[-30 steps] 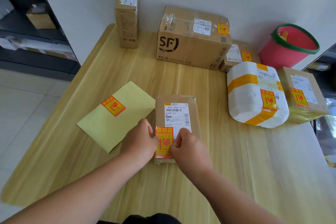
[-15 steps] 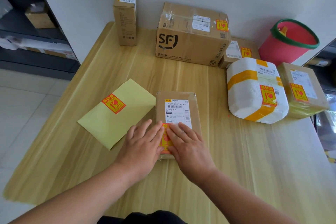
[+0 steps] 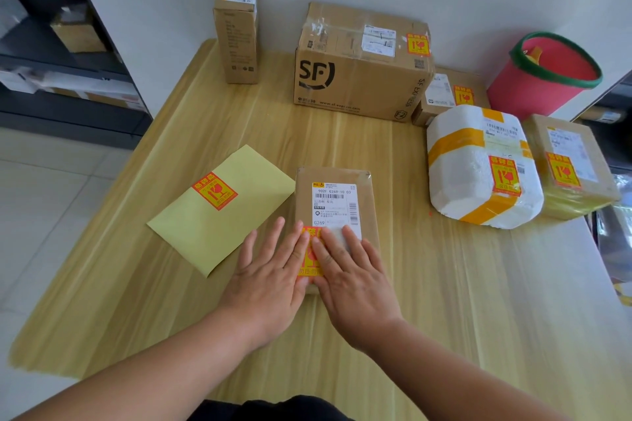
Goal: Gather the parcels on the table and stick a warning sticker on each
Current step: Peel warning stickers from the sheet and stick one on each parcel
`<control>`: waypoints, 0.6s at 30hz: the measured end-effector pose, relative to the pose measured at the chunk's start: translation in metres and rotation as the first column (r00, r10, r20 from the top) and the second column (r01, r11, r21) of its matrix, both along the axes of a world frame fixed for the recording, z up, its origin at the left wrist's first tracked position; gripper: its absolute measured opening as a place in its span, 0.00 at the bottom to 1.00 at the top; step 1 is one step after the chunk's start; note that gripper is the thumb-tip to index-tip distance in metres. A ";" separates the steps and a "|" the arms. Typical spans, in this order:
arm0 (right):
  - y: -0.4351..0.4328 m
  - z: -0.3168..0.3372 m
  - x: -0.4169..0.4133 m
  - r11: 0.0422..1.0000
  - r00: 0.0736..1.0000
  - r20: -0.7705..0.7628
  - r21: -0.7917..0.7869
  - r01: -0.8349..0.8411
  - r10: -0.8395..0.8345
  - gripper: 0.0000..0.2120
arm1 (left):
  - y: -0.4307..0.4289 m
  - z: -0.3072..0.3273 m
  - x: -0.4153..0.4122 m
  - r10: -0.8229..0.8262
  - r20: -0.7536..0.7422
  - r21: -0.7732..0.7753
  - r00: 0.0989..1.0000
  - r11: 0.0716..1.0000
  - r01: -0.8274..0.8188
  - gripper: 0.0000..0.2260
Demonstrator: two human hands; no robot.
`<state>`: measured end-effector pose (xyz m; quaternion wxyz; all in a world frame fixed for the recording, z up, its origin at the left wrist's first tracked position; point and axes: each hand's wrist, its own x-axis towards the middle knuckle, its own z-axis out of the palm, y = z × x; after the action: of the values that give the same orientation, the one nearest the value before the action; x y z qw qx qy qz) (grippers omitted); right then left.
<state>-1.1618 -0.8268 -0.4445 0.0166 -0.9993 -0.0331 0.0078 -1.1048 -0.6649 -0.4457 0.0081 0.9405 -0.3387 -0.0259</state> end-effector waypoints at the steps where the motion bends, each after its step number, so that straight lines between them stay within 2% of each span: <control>1: 0.002 0.000 0.000 1.000 1.000 0.005 -0.007 0.008 -0.008 0.26 | 0.000 0.000 0.000 0.002 -0.001 0.006 1.000 1.000 -0.002 0.27; 4: 0.004 0.001 0.000 1.000 1.000 0.027 -0.006 0.014 -0.013 0.26 | 0.000 0.001 0.000 0.006 0.001 0.005 1.000 1.000 -0.006 0.27; 10: 0.000 -0.003 -0.011 0.988 0.986 0.068 0.020 -0.156 0.154 0.25 | 0.000 0.004 -0.001 0.045 -0.008 0.029 0.999 0.999 -0.045 0.27; 14: -0.006 -0.001 -0.007 0.988 0.989 0.046 0.055 -0.141 0.139 0.25 | -0.002 0.008 0.001 0.055 -0.046 0.040 0.997 0.998 -0.053 0.27; 18: -0.007 0.001 -0.004 0.988 0.993 0.027 0.100 -0.121 0.119 0.24 | -0.002 0.010 0.002 0.094 -0.154 0.036 0.984 0.995 -0.090 0.30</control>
<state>-1.1662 -0.8335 -0.4438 0.0667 -0.9934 -0.0936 -0.0035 -1.1026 -0.6666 -0.4353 0.0220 0.9503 -0.2928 -0.1038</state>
